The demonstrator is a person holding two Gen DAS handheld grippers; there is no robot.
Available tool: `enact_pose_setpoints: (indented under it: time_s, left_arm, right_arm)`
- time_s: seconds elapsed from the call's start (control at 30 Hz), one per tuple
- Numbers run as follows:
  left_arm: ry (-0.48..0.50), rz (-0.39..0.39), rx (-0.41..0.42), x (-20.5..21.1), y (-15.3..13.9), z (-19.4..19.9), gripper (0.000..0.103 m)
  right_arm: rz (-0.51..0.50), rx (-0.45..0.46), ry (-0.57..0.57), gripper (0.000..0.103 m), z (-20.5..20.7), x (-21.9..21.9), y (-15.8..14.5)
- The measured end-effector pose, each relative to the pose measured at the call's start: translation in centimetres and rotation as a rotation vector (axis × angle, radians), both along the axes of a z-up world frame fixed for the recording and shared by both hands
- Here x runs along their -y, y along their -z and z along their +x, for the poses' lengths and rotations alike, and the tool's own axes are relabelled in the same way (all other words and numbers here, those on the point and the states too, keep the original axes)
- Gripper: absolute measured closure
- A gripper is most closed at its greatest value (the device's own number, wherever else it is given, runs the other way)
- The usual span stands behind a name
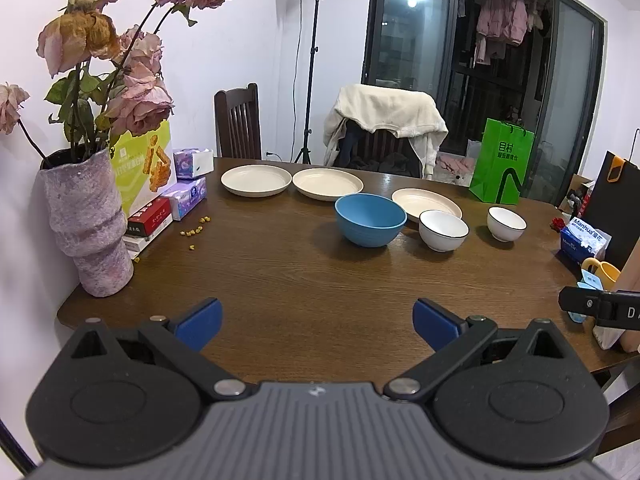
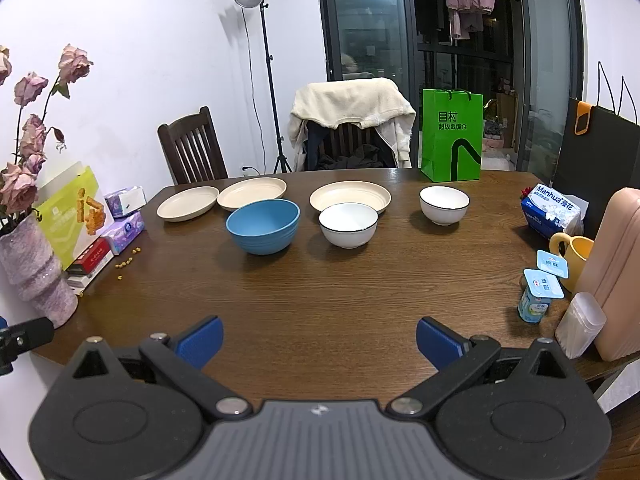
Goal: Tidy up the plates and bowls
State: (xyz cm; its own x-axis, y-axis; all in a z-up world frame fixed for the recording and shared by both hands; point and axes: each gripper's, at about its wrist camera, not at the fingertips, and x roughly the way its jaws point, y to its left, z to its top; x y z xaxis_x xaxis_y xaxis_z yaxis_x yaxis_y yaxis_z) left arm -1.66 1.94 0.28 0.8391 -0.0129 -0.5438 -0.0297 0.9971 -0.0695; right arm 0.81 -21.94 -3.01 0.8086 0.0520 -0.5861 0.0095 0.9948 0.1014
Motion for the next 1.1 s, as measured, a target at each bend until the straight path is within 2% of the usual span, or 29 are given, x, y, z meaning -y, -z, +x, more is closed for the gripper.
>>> enact_pose_setpoints:
  time_s: [1.1]
  left_arm:
    - [-0.004,-0.004,0.013,-0.41,-0.24,-0.43,0.000]
  right_arm:
    - [0.003,0.013,-0.011,0.000,-0.83,0.07,-0.26]
